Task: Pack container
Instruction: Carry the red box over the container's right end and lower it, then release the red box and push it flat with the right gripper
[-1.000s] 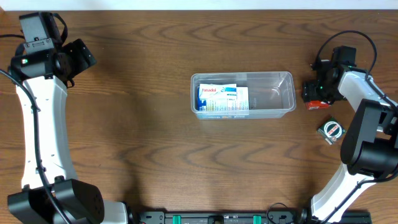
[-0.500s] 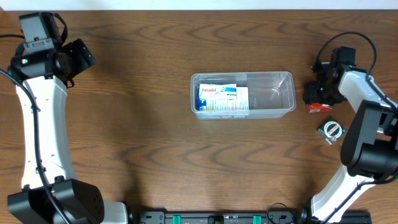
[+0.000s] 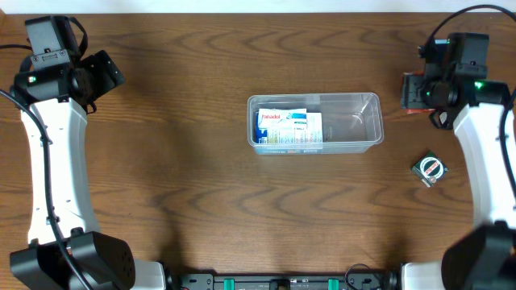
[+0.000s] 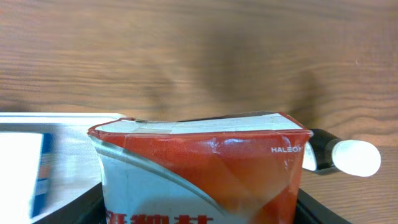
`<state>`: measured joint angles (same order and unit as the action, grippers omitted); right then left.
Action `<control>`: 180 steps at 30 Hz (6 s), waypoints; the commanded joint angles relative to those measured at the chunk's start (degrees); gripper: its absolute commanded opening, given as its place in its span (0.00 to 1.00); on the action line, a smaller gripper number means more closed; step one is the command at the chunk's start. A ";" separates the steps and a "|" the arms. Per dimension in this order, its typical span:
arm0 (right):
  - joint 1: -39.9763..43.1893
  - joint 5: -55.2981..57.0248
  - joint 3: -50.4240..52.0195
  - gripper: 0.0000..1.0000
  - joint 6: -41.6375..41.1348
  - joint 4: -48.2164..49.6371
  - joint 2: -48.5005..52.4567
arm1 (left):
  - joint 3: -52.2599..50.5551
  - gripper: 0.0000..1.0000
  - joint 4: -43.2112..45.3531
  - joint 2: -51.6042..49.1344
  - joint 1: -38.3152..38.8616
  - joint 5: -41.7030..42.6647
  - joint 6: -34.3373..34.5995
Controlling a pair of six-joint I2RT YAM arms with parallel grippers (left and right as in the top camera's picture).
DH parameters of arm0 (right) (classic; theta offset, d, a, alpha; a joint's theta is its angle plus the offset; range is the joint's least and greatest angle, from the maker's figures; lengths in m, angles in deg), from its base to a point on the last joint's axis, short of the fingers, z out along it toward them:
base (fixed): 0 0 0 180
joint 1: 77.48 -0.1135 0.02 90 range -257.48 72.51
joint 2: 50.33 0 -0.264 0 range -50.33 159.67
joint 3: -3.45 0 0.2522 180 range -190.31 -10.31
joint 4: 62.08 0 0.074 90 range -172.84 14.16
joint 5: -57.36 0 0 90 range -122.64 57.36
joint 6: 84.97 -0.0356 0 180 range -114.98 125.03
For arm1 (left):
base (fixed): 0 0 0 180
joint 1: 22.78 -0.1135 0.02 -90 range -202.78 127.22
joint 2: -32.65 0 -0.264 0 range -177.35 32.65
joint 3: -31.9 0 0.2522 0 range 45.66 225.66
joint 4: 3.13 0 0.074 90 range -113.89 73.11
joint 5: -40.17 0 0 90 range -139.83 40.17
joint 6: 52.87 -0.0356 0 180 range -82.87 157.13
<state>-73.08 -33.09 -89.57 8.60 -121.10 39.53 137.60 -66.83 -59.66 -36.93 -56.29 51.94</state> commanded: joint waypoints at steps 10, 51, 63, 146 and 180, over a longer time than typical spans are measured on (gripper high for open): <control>-16.28 -0.22 -0.74 0.68 -14.62 -1.27 -1.25 | 0.22 0.98 -0.15 -0.07 -0.20 -0.87 -0.33; -24.06 5.70 1.53 0.70 -21.35 -4.22 12.46 | 0.22 0.98 -0.15 -0.07 -0.17 -0.87 -0.33; -24.02 7.39 4.94 0.70 -23.12 -1.64 12.48 | 0.22 0.98 -0.15 -0.07 -0.17 -0.85 -0.33; -13.75 5.99 7.80 0.01 -3.52 0.50 16.33 | 0.22 0.98 -0.15 -0.07 -0.17 -0.87 -0.33; -13.68 -5.38 7.80 0.01 -3.52 3.76 16.33 | 0.22 0.98 -0.15 -0.07 -0.17 -0.87 -0.33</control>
<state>-87.13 -36.52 -81.55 4.27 -117.58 55.68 137.60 -66.83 -59.66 -36.93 -56.26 51.94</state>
